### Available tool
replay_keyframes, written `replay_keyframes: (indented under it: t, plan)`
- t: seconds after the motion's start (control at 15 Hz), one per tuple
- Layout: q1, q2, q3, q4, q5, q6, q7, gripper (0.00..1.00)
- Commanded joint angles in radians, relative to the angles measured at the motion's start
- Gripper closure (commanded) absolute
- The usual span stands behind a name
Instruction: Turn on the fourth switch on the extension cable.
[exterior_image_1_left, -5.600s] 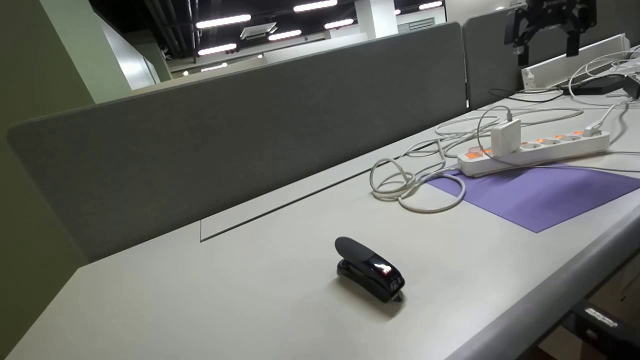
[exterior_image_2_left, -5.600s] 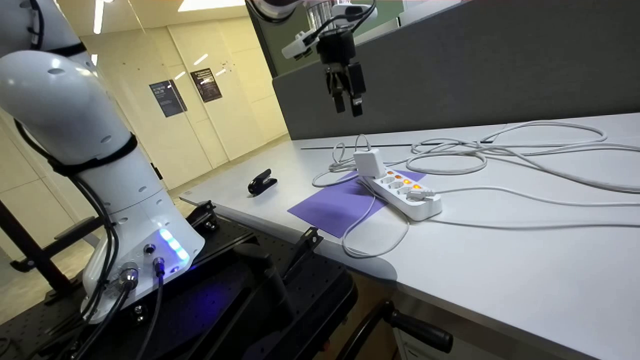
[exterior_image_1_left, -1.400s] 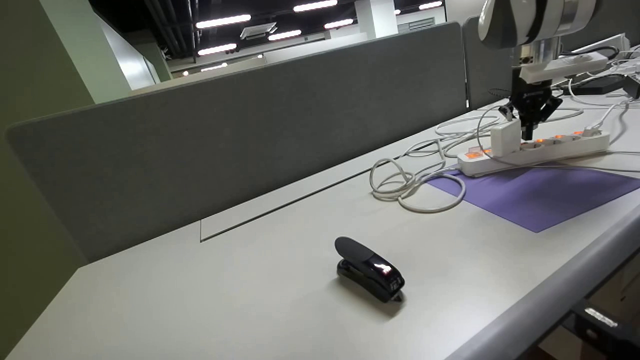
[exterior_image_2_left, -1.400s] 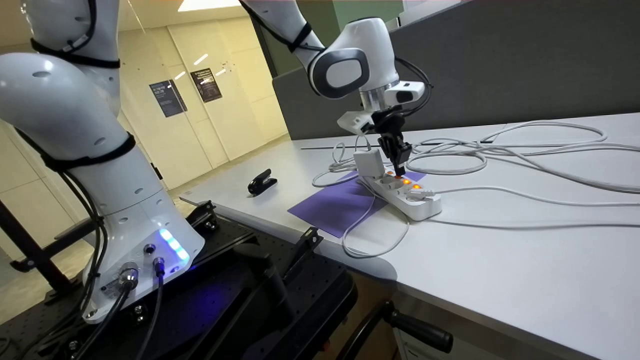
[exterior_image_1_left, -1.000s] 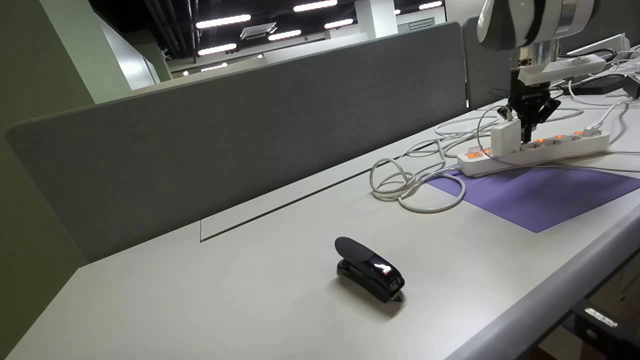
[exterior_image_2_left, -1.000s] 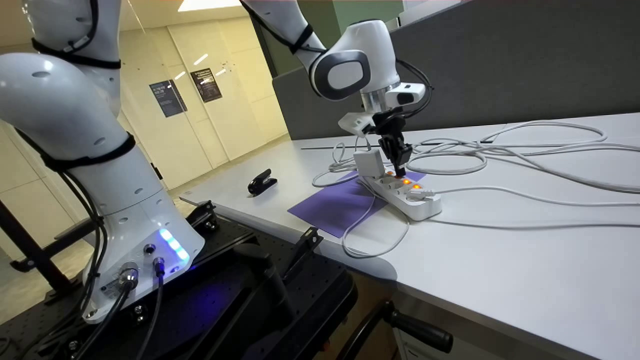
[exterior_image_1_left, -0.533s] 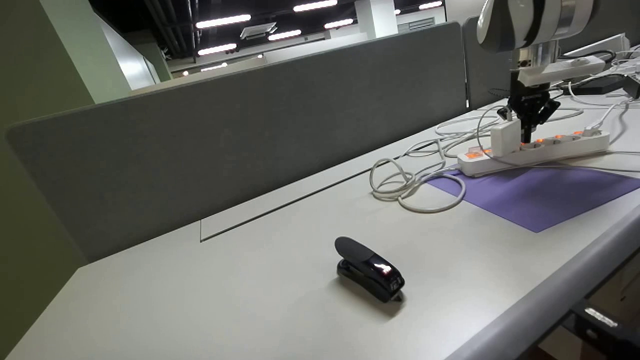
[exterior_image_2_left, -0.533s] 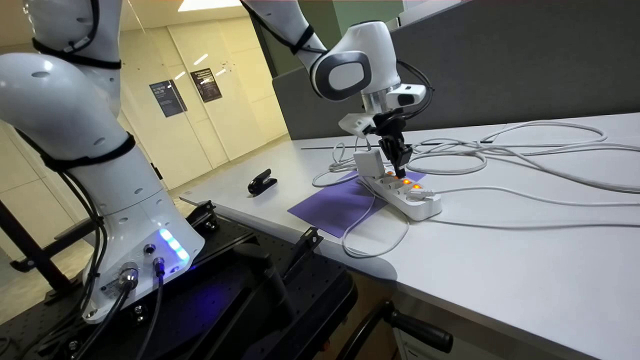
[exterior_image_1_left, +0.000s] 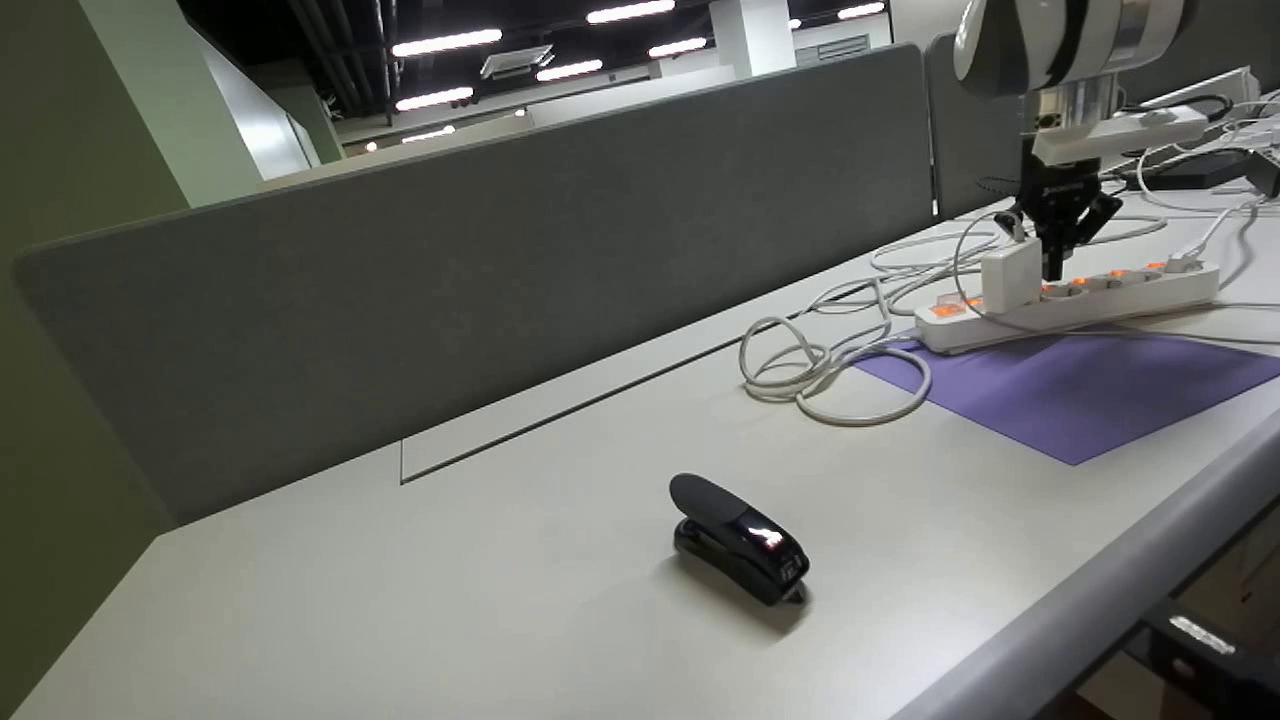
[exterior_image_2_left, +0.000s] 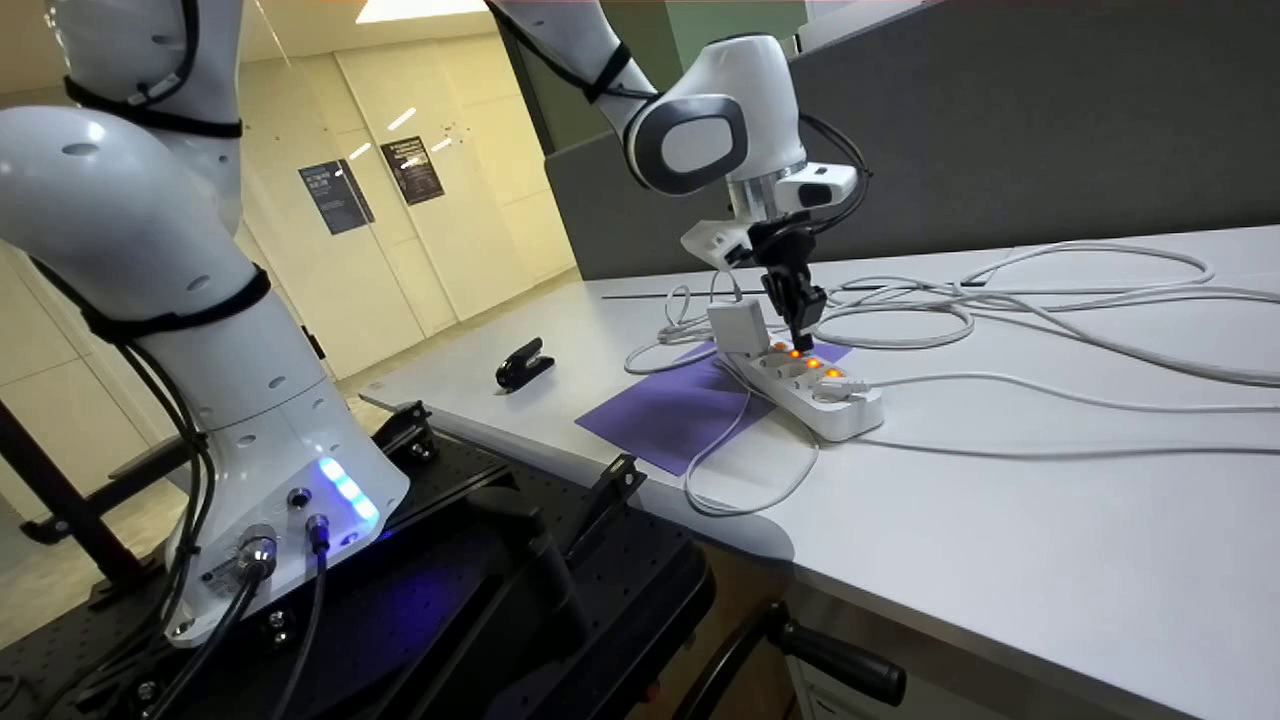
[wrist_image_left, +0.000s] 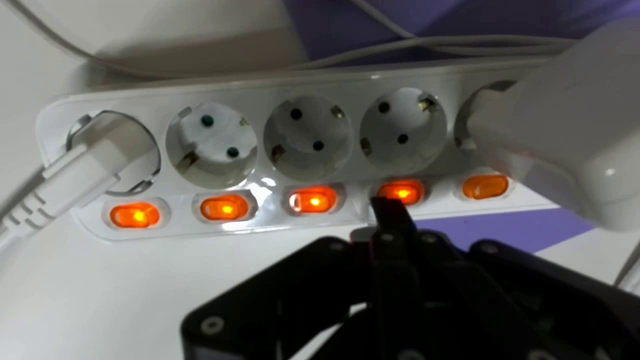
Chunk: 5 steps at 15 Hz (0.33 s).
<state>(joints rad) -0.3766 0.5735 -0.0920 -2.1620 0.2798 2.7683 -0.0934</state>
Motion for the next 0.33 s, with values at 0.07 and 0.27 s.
replay_keyframes:
  t: [0.07, 0.27]
  plan:
    - [0.015, -0.094, -0.038, -0.009, 0.016, -0.114, 0.112, 1.00]
    - [0.018, -0.145, -0.057, -0.020, 0.024, -0.148, 0.133, 1.00]
